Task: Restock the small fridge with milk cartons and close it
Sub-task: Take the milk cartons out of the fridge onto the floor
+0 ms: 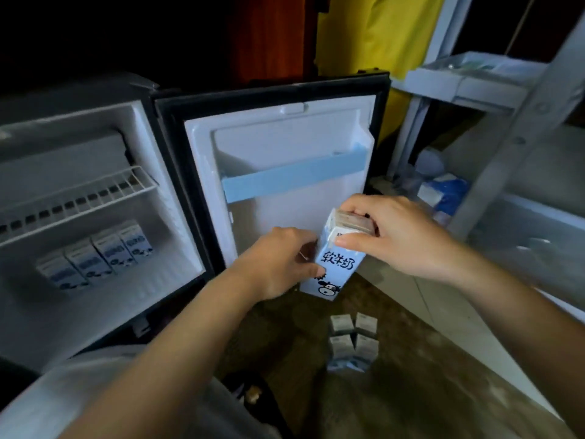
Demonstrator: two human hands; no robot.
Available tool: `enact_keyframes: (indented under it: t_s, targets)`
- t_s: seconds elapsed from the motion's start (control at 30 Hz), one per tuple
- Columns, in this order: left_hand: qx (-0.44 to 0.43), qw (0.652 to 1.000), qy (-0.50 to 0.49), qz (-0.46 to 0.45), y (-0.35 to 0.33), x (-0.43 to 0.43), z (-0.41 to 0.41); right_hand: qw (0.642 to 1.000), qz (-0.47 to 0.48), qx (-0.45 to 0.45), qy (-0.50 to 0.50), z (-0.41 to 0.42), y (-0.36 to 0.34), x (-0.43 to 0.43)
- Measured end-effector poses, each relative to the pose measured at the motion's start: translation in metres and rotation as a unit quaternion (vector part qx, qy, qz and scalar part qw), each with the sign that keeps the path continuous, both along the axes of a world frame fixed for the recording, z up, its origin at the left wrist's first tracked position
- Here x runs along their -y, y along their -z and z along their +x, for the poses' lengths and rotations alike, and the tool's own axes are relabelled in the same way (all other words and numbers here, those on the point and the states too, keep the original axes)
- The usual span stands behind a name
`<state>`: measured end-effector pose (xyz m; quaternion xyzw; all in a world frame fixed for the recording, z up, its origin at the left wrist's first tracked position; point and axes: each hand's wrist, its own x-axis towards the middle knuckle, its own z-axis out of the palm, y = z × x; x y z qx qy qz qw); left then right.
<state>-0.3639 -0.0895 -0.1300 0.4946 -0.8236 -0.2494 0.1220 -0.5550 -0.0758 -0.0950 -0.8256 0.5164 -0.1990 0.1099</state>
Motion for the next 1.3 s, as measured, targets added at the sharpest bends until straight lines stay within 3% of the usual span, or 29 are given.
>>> enact_keyframes:
  t_s: [0.27, 0.37, 0.5, 0.8, 1.03, 1.3]
  targets:
    - [-0.117, 0.986, -0.017, 0.115, 0.062, -0.009, -0.039, 0.991, 0.095, 0.064, 0.069, -0.035, 0.085, -0.019]
    - [-0.091, 0.985, -0.027, 0.145, 0.089, -0.012, -0.047, 0.983, 0.145, 0.074, 0.088, -0.039, 0.122, -0.026]
    - [-0.02, 0.971, -0.038, 0.237, 0.133, -0.011, -0.054, 0.981, 0.171, 0.024, 0.09, -0.036, 0.173, -0.034]
    - [-0.066, 0.895, -0.138, 0.42, 0.203, -0.017, -0.066, 0.961, 0.234, 0.008, 0.145, -0.029, 0.255, -0.046]
    - [-0.028, 0.901, -0.21, 0.38, 0.239, -0.024, -0.093, 0.952, 0.251, 0.019, 0.174, -0.03, 0.295, -0.048]
    - [-0.038, 0.881, -0.189, 0.431, 0.27, -0.03, -0.102, 0.934, 0.296, -0.088, 0.177, -0.034, 0.328, -0.043]
